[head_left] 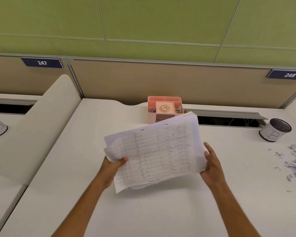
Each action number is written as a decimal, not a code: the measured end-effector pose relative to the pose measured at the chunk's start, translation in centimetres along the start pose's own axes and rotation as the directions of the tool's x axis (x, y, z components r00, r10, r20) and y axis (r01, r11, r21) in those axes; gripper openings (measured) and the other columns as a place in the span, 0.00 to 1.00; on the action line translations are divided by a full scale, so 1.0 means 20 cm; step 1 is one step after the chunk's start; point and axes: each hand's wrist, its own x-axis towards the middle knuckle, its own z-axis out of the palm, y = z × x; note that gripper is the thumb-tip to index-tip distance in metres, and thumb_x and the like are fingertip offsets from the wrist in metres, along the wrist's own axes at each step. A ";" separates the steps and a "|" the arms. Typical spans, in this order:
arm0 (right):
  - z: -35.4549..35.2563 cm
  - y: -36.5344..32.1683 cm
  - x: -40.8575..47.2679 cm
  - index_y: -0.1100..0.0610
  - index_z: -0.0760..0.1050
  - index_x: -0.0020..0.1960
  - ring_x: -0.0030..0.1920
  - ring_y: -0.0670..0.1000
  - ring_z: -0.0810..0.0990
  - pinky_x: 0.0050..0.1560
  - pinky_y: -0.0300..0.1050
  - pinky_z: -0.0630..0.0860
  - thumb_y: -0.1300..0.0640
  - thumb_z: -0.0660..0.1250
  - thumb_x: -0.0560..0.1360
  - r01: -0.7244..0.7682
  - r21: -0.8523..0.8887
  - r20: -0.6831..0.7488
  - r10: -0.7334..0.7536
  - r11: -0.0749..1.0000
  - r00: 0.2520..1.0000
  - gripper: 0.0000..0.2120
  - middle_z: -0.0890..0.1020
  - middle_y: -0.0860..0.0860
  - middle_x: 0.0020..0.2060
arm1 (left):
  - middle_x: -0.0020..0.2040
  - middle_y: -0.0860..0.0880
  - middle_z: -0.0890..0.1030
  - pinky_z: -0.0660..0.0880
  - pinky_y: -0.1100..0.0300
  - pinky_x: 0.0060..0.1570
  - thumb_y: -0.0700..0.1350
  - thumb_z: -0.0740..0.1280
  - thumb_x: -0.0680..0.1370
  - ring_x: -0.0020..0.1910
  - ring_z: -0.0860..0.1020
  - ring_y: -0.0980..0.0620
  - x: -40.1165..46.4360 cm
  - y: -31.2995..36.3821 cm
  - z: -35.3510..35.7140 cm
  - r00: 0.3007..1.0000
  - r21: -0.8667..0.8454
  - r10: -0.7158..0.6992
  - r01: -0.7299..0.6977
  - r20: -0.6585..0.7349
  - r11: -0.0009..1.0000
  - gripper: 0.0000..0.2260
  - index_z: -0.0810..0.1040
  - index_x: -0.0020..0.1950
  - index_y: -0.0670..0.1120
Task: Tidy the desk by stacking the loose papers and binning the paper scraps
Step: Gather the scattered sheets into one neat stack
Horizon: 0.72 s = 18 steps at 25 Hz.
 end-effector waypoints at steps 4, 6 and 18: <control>0.01 -0.08 0.00 0.62 0.77 0.61 0.53 0.60 0.83 0.49 0.51 0.81 0.66 0.74 0.67 -0.017 -0.484 0.257 0.160 0.875 0.953 0.23 0.84 0.58 0.54 | 0.52 0.47 0.85 0.80 0.57 0.47 0.64 0.82 0.48 0.53 0.83 0.48 0.06 0.03 -0.01 0.999 0.116 0.010 -0.014 0.035 0.993 0.40 0.80 0.56 0.47; 0.05 -0.06 0.00 0.65 0.78 0.58 0.54 0.61 0.83 0.51 0.54 0.81 0.68 0.74 0.67 -0.001 -0.520 0.249 0.152 0.854 0.957 0.20 0.84 0.59 0.53 | 0.52 0.48 0.85 0.79 0.57 0.48 0.64 0.81 0.49 0.53 0.83 0.49 0.08 0.04 0.00 0.999 0.143 0.017 -0.024 0.050 0.989 0.39 0.81 0.55 0.48; 0.02 0.14 -0.04 0.57 0.82 0.49 0.47 0.51 0.84 0.46 0.42 0.81 0.68 0.79 0.61 0.095 -0.521 0.165 -0.009 0.849 0.986 0.18 0.86 0.53 0.44 | 0.45 0.50 0.86 0.79 0.51 0.51 0.41 0.83 0.58 0.50 0.82 0.48 0.12 -0.08 -0.06 0.998 0.165 -0.043 0.050 -0.044 0.985 0.23 0.81 0.51 0.45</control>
